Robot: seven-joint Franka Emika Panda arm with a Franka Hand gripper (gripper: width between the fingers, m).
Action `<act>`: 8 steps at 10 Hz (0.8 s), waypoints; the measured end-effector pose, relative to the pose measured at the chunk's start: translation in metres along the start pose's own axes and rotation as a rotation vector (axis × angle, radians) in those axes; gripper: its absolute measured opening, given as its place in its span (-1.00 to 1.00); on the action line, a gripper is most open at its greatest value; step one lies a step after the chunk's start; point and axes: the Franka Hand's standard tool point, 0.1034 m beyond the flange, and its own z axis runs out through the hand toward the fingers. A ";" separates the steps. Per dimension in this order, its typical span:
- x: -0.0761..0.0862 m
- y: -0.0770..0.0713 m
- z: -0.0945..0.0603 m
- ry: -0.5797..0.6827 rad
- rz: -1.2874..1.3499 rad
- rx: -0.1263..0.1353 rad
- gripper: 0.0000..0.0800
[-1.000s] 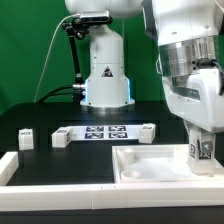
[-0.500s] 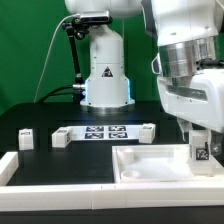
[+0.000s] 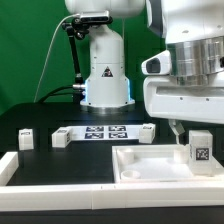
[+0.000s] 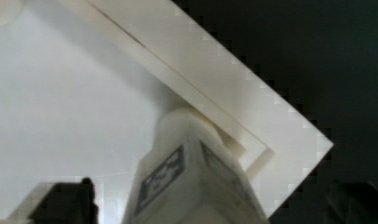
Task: Assemble one leg
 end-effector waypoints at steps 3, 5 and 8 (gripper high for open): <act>-0.001 -0.003 -0.001 0.010 -0.310 -0.025 0.62; 0.002 0.002 0.000 0.003 -0.551 -0.034 0.62; 0.002 0.002 0.000 0.003 -0.570 -0.034 0.05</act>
Offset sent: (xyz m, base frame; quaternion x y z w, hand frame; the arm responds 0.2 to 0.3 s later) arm 0.0062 0.0014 -0.0026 -0.0202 -0.0185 -0.1862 0.9821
